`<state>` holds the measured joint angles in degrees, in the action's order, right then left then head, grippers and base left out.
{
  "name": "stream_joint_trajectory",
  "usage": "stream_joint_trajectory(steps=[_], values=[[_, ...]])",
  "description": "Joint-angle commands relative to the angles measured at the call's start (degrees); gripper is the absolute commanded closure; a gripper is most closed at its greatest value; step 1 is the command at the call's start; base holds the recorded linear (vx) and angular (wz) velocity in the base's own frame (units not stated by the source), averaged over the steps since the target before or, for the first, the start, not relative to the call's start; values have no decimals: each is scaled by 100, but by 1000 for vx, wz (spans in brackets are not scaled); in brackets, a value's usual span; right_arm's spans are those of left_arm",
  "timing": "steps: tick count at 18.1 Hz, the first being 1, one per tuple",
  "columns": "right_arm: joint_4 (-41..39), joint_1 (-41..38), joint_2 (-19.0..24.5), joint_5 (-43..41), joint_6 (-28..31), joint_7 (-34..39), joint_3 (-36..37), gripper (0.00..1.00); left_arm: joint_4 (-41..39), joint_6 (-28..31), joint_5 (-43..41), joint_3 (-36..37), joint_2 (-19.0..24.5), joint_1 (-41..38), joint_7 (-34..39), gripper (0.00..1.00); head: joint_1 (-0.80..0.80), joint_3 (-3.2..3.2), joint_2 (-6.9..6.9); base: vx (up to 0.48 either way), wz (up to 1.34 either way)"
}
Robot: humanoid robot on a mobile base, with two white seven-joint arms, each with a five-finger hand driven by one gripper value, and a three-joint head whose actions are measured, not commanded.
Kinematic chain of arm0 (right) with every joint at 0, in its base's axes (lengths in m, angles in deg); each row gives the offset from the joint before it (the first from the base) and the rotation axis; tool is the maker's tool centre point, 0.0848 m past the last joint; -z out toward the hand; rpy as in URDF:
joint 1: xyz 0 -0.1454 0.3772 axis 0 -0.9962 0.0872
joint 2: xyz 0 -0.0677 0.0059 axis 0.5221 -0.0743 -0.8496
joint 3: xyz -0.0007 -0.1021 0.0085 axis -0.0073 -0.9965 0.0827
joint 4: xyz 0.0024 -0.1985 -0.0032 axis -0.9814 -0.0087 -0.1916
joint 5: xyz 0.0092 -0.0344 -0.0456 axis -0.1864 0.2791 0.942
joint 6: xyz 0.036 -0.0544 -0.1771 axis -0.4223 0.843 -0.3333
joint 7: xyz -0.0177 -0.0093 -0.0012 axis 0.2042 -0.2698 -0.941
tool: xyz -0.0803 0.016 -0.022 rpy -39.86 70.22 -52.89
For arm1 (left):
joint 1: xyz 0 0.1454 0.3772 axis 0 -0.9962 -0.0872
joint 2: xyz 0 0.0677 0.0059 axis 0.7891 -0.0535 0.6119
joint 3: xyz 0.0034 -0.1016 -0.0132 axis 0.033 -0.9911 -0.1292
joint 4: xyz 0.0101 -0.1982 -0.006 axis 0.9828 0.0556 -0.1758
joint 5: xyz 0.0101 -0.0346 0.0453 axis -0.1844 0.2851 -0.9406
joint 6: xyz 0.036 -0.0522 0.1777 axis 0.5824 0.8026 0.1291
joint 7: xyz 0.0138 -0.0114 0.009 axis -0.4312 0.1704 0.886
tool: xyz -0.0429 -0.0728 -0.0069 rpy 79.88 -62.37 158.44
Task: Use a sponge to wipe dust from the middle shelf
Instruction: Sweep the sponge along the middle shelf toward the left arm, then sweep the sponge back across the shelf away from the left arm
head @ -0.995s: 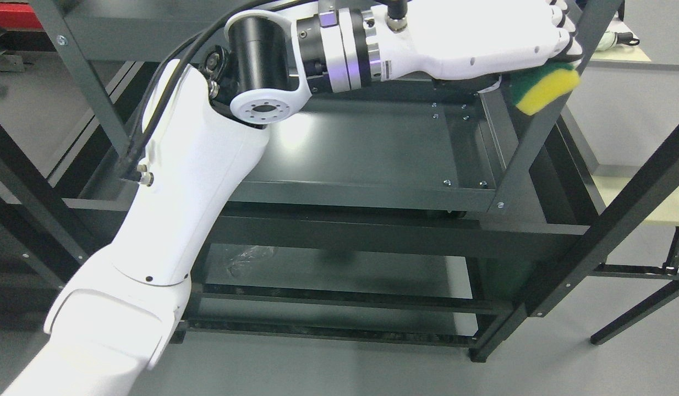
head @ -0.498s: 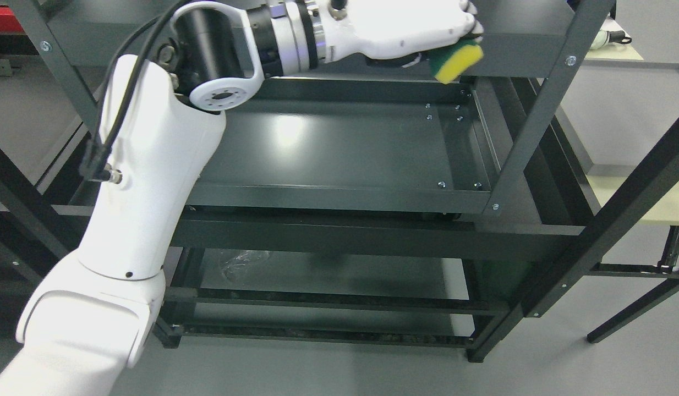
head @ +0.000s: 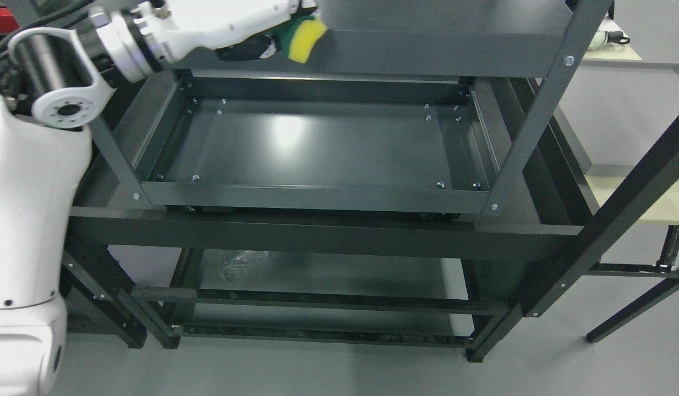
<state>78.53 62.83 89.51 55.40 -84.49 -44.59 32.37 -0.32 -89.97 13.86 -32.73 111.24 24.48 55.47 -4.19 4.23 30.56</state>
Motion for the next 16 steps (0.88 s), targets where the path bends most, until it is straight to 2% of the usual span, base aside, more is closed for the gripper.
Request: stream_joint_trajectory(steps=[1, 4, 5, 6, 9, 14, 15, 16], values=[[-100, 0, -100, 0, 3, 12, 0, 0, -104, 12, 1119, -1369, 2551, -805, 0, 99, 0, 0, 0, 0, 0], [-100, 0, -100, 0, 3, 12, 0, 0, -104, 12, 1084, -1537, 2465, -1079, 0, 99, 0, 0, 0, 0, 0], [-100, 0, -100, 0, 3, 12, 0, 0, -104, 12, 1032, -1415, 2203, -1001, -8, 99, 0, 0, 0, 0, 0], [-100, 0, -100, 0, 3, 12, 0, 0, -113, 12, 857, -1092, 1635, -652, -17, 99, 0, 0, 0, 0, 0], [-100, 0, -100, 0, 3, 12, 0, 0, -52, 12, 163, 24, 334, 421, -26, 99, 0, 0, 0, -1, 8], [-100, 0, -100, 0, 3, 12, 0, 0, 334, 12, -1180, 1159, -2057, 819, -26, 99, 0, 0, 0, 0, 5], [-100, 0, -100, 0, 3, 12, 0, 0, 518, 12, -1453, 1353, -2331, 837, -26, 99, 0, 0, 0, 0, 0], [-100, 0, -100, 0, 3, 12, 0, 0, 668, 12, -1639, 1494, -2331, 846, -17, 99, 0, 0, 0, 0, 0]])
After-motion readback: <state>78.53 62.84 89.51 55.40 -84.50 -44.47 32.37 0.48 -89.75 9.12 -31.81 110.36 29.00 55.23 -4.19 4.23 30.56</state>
